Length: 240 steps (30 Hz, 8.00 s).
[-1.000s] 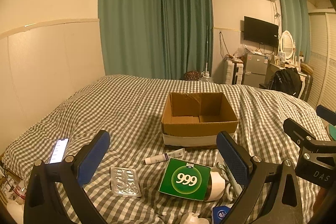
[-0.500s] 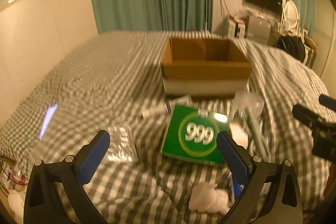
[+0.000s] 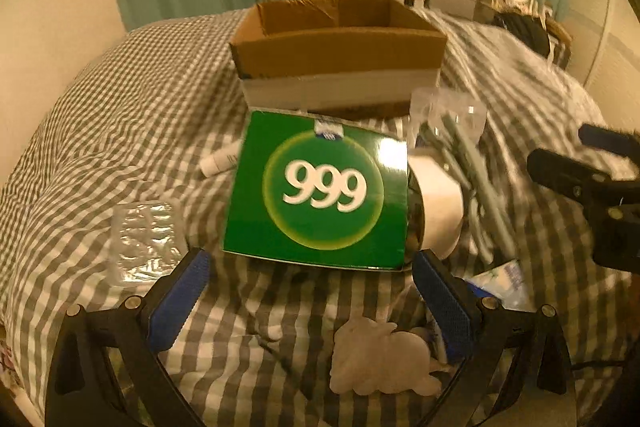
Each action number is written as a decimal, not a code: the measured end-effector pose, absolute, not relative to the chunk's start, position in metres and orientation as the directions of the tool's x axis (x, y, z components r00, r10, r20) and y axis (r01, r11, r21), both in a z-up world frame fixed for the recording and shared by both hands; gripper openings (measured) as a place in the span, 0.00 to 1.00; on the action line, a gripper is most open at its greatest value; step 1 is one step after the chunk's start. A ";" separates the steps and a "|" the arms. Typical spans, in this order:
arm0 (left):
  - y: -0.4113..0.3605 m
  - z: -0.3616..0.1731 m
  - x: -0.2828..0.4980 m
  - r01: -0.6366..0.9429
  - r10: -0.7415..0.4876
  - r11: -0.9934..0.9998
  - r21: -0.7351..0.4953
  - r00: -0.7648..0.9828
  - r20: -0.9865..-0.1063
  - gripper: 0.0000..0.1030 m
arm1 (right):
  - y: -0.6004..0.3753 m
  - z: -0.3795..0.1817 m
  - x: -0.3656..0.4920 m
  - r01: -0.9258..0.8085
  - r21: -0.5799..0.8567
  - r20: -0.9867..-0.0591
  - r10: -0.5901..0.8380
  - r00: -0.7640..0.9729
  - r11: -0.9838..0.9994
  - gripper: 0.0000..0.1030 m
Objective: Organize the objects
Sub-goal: 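Grasp the green medicine box with the left tool while the right tool grasps the masking tape, then lower the green box into the cardboard box and open the left tool, then grasp the silver blister pack with the left tool while the right tool grasps the tape roll, then lower the blister pack and tape roll into the cardboard box and release both, then grasp the white ointment tube with the left tool while the right tool grasps the swab tub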
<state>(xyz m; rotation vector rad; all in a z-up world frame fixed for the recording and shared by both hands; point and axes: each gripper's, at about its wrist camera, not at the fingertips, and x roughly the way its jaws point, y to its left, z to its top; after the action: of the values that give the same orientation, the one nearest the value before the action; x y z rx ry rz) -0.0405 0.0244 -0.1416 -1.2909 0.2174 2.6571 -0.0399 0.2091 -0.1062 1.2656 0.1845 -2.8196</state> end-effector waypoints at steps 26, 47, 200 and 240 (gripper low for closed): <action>0.014 -0.154 -0.069 -0.252 0.106 -0.964 0.090 -0.668 -0.736 0.92 | 0.177 -0.144 -0.076 0.340 0.138 -0.837 -0.293 -0.462 -0.930 0.40; 0.013 0.020 -0.121 -0.197 0.141 -0.979 0.058 -0.850 -0.508 0.92 | 0.180 0.030 -0.077 0.276 -0.103 -0.550 -0.176 -0.816 -0.956 0.30; -0.013 0.006 -0.175 -0.123 0.084 -0.992 0.024 -0.796 -0.600 1.00 | 0.204 0.073 -0.102 0.179 -0.071 -0.532 -0.115 -0.839 -0.981 0.81; -0.018 -0.222 -0.235 -0.268 0.130 -0.963 0.022 -0.535 -0.835 0.81 | 0.155 -0.126 -0.121 0.298 -0.020 -0.786 -0.170 -0.595 -0.954 0.83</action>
<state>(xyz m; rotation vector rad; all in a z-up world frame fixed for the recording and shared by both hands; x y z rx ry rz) -0.2348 -0.0176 -0.2225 -1.3742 0.2161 2.5600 -0.1215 0.1551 -0.1256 1.2495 0.2167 -2.5837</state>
